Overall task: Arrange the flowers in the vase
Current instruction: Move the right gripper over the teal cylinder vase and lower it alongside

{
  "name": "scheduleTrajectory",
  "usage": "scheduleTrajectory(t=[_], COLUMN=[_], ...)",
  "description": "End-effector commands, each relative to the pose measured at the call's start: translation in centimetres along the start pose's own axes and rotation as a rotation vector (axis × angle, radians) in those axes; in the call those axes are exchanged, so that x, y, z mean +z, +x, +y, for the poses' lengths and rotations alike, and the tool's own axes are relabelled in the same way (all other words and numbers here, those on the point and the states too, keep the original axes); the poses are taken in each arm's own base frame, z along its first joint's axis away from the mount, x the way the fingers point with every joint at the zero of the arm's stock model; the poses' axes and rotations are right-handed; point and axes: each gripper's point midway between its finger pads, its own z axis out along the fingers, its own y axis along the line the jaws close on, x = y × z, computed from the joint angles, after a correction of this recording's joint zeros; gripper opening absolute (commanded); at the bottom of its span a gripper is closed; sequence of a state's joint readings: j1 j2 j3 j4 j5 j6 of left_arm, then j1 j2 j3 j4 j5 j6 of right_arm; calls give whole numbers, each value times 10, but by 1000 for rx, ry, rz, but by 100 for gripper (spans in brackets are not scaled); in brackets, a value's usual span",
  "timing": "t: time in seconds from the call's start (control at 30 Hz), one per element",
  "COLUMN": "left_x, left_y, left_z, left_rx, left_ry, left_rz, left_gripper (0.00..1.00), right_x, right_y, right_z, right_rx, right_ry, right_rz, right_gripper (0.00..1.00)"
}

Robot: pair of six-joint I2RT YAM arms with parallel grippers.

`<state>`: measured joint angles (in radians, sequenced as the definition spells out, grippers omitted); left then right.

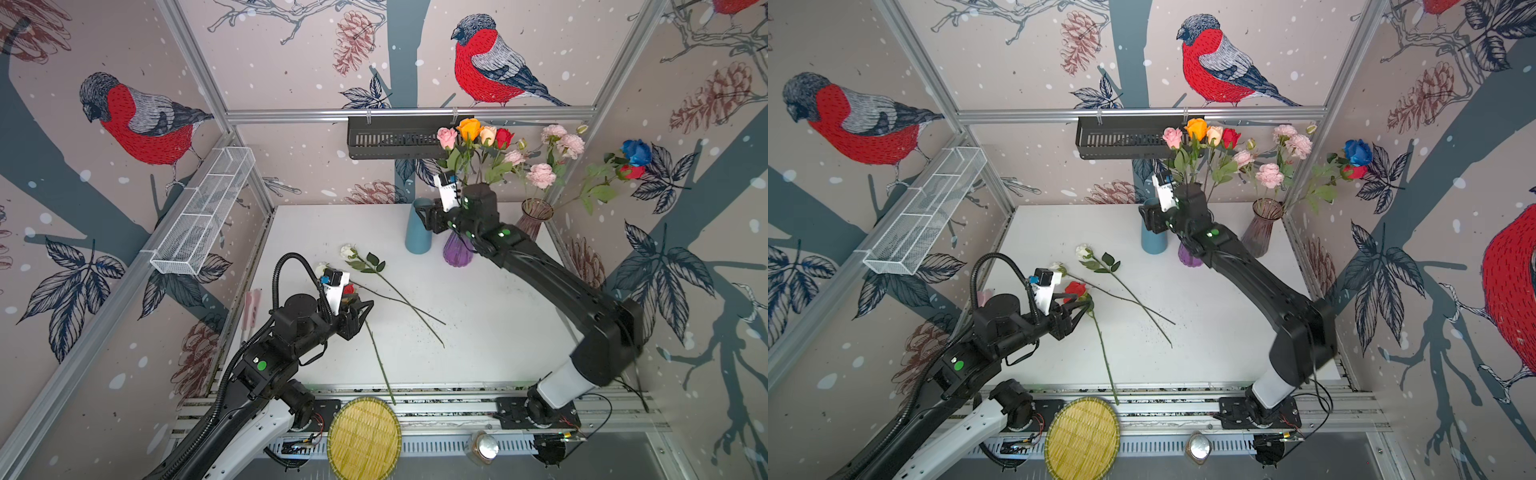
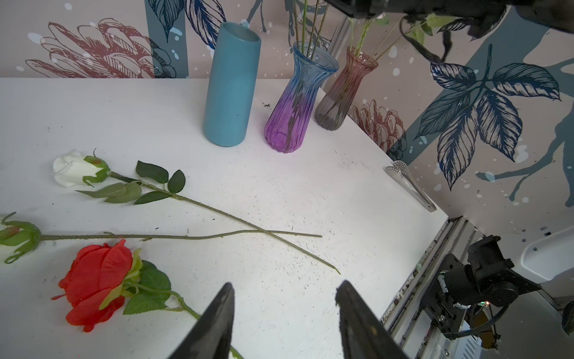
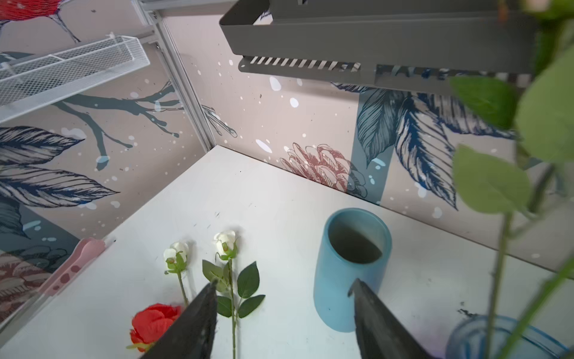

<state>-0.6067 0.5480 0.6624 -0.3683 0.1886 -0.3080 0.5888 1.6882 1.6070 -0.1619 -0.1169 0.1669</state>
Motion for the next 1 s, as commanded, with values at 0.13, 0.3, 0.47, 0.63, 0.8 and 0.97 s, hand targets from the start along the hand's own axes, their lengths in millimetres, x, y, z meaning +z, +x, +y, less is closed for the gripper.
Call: scheduleTrajectory(t=[0.13,0.3,0.47,0.63,0.8,0.97], left_x=[-7,-14,-17,-19,-21,-20], left_y=[-12,-17,-18,-19,-20,-20], left_z=[-13,-19,-23,-24,-24,-23], left_rx=[24,32,37,38,37,36], left_ry=[66,95,115,120,118,114], left_rz=[-63,-95,-105,-114,-121,-118], left_gripper=[53,54,54,54,54,54], right_x=[58,77,87,95,101,110], right_y=[37,29,41,51,53,65], right_z=[-22,-26,-32,-49,-59,-58], right_rx=[98,114,100,68,12,6], right_ry=[168,228,267,321,353,312], right_rz=[306,322,329,342,341,373], right_gripper=[70,55,56,57,58,58])
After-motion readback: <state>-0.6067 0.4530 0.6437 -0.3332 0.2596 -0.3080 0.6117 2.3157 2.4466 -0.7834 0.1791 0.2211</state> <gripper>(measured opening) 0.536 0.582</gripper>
